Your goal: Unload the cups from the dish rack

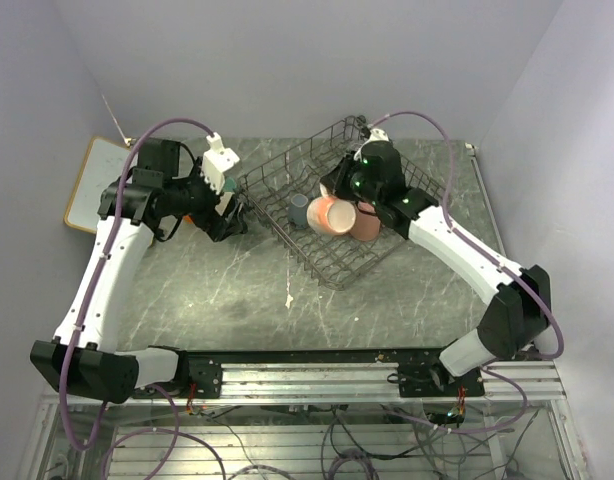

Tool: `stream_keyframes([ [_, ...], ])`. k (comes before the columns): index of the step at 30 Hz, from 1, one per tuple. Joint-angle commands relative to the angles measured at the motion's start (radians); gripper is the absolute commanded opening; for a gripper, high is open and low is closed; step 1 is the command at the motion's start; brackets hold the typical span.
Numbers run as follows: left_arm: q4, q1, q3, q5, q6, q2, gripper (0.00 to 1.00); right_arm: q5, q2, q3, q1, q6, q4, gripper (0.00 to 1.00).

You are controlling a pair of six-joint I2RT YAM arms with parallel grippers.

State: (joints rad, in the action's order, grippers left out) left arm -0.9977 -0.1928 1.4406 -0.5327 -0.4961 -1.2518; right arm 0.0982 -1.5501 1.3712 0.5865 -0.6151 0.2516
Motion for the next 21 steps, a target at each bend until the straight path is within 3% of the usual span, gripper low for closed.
stream_keyframes([
  [1, 0.172, 0.005, -0.014, -0.240, 0.286, -0.018, 0.99, -0.208, 0.065, -0.090, -0.012, -0.179, -0.391, 0.00],
  [10, 0.836, 0.083, -0.207, -0.602, 1.010, -0.008, 0.99, -0.392, 0.056, -0.150, -0.028, -0.487, -0.714, 0.00],
  [15, 1.156, 0.088, -0.321, -0.615, 1.248, 0.039, 0.99, -0.510, 0.006, -0.203, -0.050, -0.679, -0.942, 0.00],
  [21, 1.621, 0.090, -0.445, -0.625, 1.639, 0.045, 0.97, -0.569, -0.056, -0.224, -0.054, -0.852, -1.170, 0.00],
])
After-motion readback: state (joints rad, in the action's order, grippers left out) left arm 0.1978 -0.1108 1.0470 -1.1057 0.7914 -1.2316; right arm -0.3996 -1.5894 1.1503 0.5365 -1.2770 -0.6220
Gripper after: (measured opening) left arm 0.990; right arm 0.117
